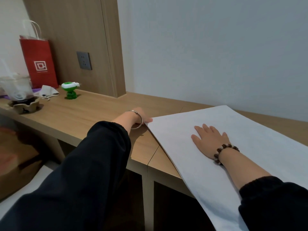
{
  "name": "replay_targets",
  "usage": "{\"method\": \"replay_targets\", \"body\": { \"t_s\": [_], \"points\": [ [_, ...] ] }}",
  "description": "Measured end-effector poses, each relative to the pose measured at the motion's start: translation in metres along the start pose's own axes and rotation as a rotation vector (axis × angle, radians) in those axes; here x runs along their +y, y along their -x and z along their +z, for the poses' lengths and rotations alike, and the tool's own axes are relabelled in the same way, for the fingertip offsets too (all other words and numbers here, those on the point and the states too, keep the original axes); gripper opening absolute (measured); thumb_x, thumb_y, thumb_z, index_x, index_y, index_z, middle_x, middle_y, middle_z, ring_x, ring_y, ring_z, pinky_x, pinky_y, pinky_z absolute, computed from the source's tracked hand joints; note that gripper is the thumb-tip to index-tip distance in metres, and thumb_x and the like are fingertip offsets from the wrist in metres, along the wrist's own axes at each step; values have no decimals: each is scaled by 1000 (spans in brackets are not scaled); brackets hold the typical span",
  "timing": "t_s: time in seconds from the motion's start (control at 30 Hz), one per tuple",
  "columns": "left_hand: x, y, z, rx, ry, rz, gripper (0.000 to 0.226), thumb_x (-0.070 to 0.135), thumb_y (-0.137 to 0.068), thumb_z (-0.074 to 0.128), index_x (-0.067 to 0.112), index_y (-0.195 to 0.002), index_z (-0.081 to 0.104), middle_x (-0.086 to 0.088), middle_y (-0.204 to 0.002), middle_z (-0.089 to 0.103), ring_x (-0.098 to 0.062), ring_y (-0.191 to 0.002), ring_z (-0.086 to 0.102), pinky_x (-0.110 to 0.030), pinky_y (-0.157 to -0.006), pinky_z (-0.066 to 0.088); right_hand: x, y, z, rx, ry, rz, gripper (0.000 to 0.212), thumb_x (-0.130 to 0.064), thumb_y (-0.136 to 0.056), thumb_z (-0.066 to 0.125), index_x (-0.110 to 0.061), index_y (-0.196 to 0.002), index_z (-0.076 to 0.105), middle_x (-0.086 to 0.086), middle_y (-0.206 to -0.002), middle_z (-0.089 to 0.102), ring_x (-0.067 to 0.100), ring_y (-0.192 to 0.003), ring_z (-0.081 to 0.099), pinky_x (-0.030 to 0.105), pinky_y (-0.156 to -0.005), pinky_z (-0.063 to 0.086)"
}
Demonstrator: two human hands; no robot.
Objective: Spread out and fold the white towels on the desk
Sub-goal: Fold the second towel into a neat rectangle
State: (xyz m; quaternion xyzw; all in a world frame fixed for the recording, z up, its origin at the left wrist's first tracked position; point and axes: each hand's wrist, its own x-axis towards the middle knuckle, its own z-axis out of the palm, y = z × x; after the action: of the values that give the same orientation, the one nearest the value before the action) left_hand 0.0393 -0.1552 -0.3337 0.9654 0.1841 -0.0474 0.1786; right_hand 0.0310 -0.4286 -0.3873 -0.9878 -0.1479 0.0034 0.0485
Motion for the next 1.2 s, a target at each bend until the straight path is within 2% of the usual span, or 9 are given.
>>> {"method": "replay_targets", "body": {
  "t_s": [0.13,0.27,0.37,0.47,0.67,0.9,0.97,1.1,1.2],
  "points": [
    [6,9,5,103,-184,-10,40,43,-87,60,9,-107,65,-6,-103,62,-26,-98,58,-32,-77,45,-1,1,0,-7,4,-1,58,-54,-95,13,-35,-149,11,-6,-160,2,19,-146,2,53,-114,4],
    [28,29,18,308,-384,128,45,39,-91,52,19,-131,44,-5,-134,44,-27,-127,36,-42,-97,35,-4,2,-3,-12,8,26,58,-53,-95,13,-34,-149,10,-6,-160,1,19,-146,2,55,-114,1],
    [52,50,43,202,-286,270,47,41,-96,37,18,-136,37,-2,-145,34,-25,-137,24,-48,-105,26,-7,3,-5,-25,4,53,58,-52,-94,13,-34,-150,10,-6,-160,0,19,-146,0,56,-113,-1],
    [68,70,74,18,-275,233,59,45,-98,22,16,-148,15,-2,-157,9,-28,-144,3,-54,-113,9,-9,2,-7,-36,14,90,59,-53,-95,13,-34,-150,8,-5,-160,-2,20,-146,-1,56,-114,-1],
    [61,73,85,72,-281,211,60,46,-97,10,22,-151,-1,5,-159,-8,-24,-145,-7,-50,-115,-2,32,-1,-17,-113,17,-9,56,-53,-97,14,-36,-150,6,-7,-160,-4,17,-146,-1,51,-114,1],
    [61,72,89,93,-274,227,59,46,-96,10,25,-151,0,6,-159,-7,-24,-145,-7,-49,-115,-3,132,16,-37,-111,96,561,61,-52,-96,10,-29,-152,3,-1,-160,-6,25,-146,0,54,-115,3],
    [61,70,88,96,-280,238,59,45,-96,10,25,-151,1,6,-159,-6,-23,-145,-6,-49,-115,-3,96,16,-37,-87,77,469,63,-53,-96,11,-25,-152,6,1,-160,-4,26,-146,1,55,-115,4],
    [52,60,78,69,-288,250,58,45,-97,9,25,-151,2,8,-159,-6,-21,-146,-6,-48,-116,0,19,40,-21,-125,38,-9,61,-55,-97,14,-27,-151,6,-1,-160,-3,24,-146,0,55,-113,4],
    [43,51,66,24,-321,209,59,51,-96,9,29,-150,1,9,-158,-8,-22,-146,-6,-49,-116,2,24,73,-10,-138,37,-143,60,-57,-96,10,-35,-150,-2,-7,-159,-10,18,-146,-7,51,-114,-1]
  ]
}}
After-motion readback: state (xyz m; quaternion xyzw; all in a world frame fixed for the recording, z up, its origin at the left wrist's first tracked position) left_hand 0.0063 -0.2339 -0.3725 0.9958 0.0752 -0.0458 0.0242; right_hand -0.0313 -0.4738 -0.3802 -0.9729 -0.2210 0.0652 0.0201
